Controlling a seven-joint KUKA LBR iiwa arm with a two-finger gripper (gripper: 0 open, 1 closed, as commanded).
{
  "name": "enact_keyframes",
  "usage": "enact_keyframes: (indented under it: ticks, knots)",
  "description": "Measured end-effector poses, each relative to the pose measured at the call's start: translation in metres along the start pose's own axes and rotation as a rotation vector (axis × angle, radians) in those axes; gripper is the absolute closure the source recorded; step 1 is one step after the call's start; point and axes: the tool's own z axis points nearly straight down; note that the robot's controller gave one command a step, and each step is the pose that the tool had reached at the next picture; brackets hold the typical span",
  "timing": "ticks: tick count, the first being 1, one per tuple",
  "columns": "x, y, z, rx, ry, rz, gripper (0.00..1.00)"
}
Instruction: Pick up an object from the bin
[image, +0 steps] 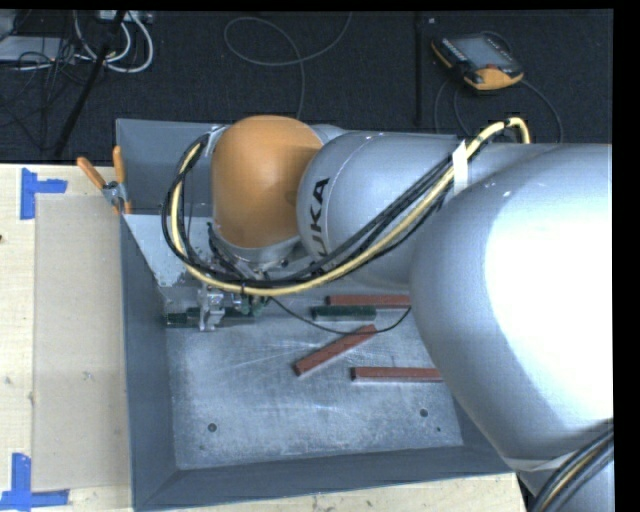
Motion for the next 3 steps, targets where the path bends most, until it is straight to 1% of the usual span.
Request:
enact_keyframes:
  ticks: [1, 3]
  knots:
    - [0.0009, -0.0007, -0.0177, 0.001, 0.003, 0.002, 1.0]
    - [0.0001, -0.0012, -0.0265, 0.001, 0.004, 0.007, 1.0]
